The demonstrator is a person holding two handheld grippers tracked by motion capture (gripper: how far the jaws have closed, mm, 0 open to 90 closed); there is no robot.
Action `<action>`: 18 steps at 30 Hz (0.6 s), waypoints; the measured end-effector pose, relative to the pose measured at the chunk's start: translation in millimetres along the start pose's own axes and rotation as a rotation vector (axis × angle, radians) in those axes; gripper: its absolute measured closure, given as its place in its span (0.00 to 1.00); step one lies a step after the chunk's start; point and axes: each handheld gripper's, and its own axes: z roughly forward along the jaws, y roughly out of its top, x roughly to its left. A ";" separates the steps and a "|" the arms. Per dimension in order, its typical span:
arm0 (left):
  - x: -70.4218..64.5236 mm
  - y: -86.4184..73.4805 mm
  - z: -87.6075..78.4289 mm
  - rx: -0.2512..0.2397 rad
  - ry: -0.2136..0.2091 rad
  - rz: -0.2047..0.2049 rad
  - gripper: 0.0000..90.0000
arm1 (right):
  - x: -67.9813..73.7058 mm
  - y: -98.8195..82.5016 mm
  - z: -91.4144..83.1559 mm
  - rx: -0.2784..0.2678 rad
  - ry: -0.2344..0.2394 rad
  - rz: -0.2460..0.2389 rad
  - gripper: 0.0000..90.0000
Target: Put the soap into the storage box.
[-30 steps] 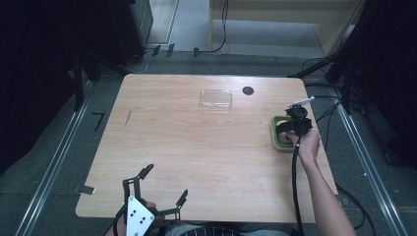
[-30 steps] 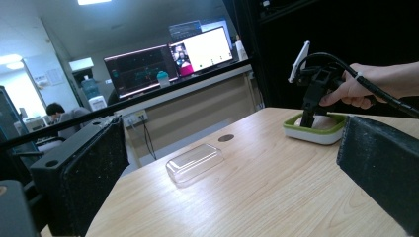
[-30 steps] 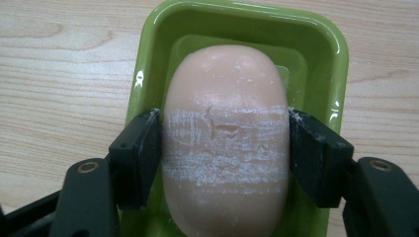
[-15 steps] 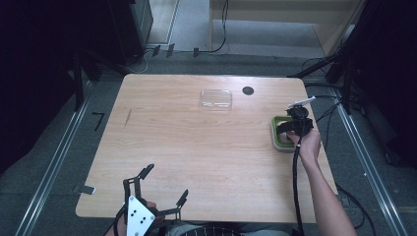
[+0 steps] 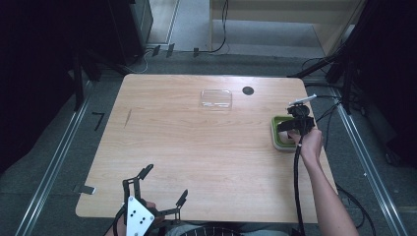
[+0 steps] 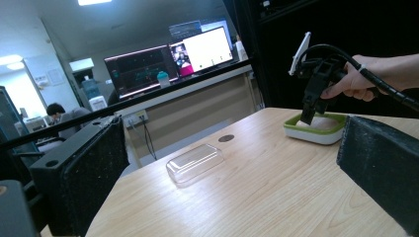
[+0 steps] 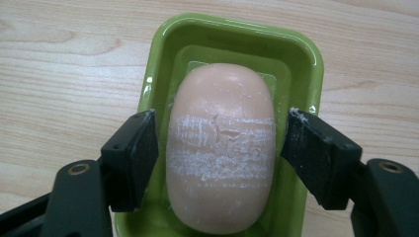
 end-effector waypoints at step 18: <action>-0.6 0.3 -0.1 0.003 -0.005 0.007 0.00 | 6.7 -8.1 -32.7 0.033 0.038 -0.079 0.16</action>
